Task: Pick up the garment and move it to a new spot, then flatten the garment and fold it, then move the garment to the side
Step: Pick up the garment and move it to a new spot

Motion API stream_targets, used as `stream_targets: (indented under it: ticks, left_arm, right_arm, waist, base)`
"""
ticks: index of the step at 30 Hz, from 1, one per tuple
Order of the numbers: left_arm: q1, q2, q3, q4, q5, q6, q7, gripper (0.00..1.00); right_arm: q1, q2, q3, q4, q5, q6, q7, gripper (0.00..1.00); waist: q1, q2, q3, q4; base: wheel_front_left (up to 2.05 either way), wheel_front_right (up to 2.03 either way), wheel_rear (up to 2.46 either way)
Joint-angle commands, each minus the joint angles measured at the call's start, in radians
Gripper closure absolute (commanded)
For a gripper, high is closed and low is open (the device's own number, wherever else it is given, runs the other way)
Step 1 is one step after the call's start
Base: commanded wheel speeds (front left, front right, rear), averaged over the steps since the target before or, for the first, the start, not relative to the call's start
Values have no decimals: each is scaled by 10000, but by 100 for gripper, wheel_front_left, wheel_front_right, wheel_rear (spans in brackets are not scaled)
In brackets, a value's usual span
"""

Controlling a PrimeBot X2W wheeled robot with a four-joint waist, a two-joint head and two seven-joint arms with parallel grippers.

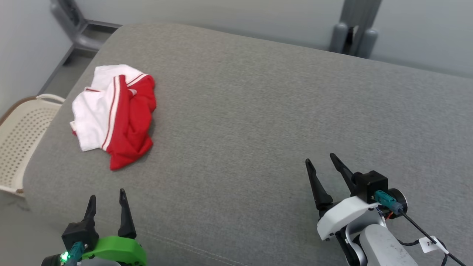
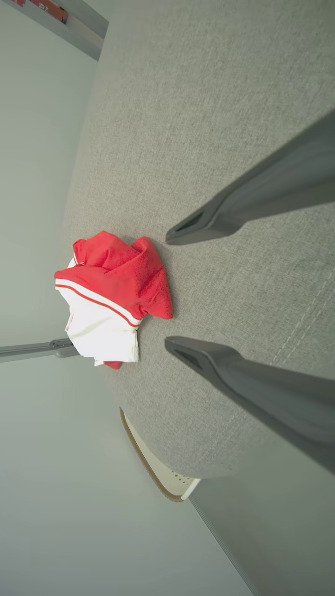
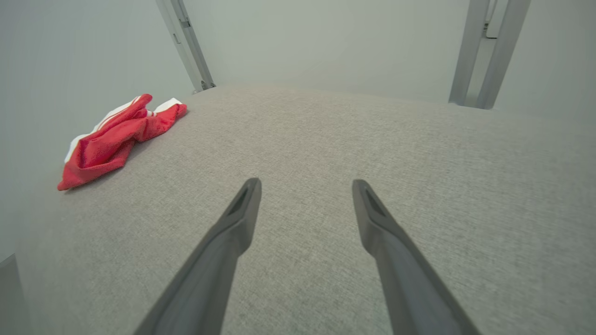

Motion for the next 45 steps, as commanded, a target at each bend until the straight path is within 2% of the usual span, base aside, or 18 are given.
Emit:
stream_targets:
  ticks: [1, 5, 10, 15, 19, 25, 33, 36, 42, 45]
  left_arm:
    - [166, 41, 102, 0, 36, 38, 10, 0]
    - [353, 36, 363, 106, -332, -49, 11, 0]
    - [307, 38, 655, 254, -495, -238, 11, 0]
    - [-318, 42, 1081, 566, -649, -587, 8, 0]
    - [-1162, 138, 1526, 956, -455, -1132, 5, 0]
    - [-2870, 526, 1880, 1670, -307, -1596, 5, 0]
    - [-5290, 1240, 1469, 3466, -668, -1793, 7, 0]
    - [-6063, 1559, 899, 4357, -970, -1797, 5, 0]
    - [-7027, 1985, 352, 5941, -1876, -1794, 84, 0]
    - [-7276, 2111, 239, 6848, -1975, -1793, 375, 0]
  right_arm:
    - [-67, -36, 87, 56, 104, -15, 0, 0]
    - [-74, -36, 331, 22, 416, -15, 0, 0]
    - [-64, -38, 530, 72, 345, -15, 0, 0]
    - [-375, -44, 440, 47, 7, -15, 0, 0]
    - [-684, -42, 346, -118, -339, -15, 0, 0]
    - [-1162, -44, 217, -423, -769, -15, 0, 0]
    - [-1822, -36, 39, -817, -1247, -15, 0, 0]
    - [-2072, -36, -77, -979, -1399, -15, 0, 0]
    - [-2304, -28, -277, -1253, -1471, -15, 0, 0]
    - [-2298, -28, -406, -1331, -1465, -15, 0, 0]
  waist:
    - [0, 0, 8, 1397]
    - [0, 0, -10, 1792]
    - [0, 0, 61, 1824]
    - [0, 0, 547, 1455]
    - [0, 0, 1201, 1067]
    - [0, 0, 2253, 451]
    - [0, 0, 3425, -439]
    - [0, 0, 3731, -819]
    - [0, 0, 4105, -1378]
    - [0, 0, 4200, -1547]
  base:
    - [0, 0, 0]
    - [0, 0, 0]
    - [0, 0, 0]
    - [0, 0, 0]
    - [0, 0, 0]
    - [0, 0, 0]
    - [0, 0, 0]
    - [0, 0, 0]
    - [0, 0, 0]
    - [0, 0, 0]
